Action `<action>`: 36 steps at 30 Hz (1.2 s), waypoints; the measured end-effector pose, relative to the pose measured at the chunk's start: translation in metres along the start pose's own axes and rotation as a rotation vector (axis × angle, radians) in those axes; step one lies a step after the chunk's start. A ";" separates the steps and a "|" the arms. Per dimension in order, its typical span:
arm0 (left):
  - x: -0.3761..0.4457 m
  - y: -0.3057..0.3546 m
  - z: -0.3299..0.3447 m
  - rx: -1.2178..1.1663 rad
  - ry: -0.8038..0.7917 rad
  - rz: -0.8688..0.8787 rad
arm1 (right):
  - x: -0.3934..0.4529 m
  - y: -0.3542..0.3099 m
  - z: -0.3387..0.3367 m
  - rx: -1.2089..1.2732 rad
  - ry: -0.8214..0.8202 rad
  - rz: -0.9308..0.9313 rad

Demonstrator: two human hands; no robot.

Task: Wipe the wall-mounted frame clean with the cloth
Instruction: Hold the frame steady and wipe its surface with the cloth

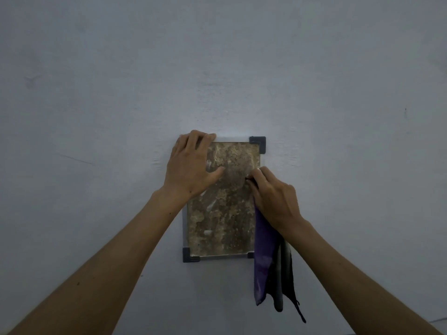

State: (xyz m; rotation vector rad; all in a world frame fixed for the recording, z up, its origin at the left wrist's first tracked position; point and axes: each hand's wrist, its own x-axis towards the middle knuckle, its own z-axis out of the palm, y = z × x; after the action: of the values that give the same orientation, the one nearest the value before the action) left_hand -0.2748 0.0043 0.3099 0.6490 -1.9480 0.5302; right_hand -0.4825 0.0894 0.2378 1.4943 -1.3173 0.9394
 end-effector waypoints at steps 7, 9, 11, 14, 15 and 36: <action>0.000 -0.002 0.000 0.012 -0.005 0.005 | 0.022 0.000 -0.002 -0.015 0.122 0.106; 0.000 -0.001 0.001 0.013 -0.007 0.007 | 0.019 -0.003 0.000 -0.015 0.140 0.139; 0.000 -0.002 0.001 0.011 -0.011 0.004 | 0.008 -0.006 0.004 -0.022 0.125 0.143; 0.000 -0.001 0.000 0.011 -0.013 -0.002 | -0.013 -0.007 0.007 -0.013 0.070 0.104; 0.000 -0.001 0.000 0.008 -0.014 -0.005 | -0.017 -0.006 0.006 -0.015 0.044 0.082; 0.000 0.000 0.002 -0.005 -0.013 -0.020 | 0.016 -0.014 -0.001 0.070 0.049 0.096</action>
State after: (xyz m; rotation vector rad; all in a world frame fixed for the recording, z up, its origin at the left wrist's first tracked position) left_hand -0.2764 0.0029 0.3093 0.6694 -1.9526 0.5095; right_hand -0.4661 0.0860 0.2513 1.4622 -1.3432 1.0873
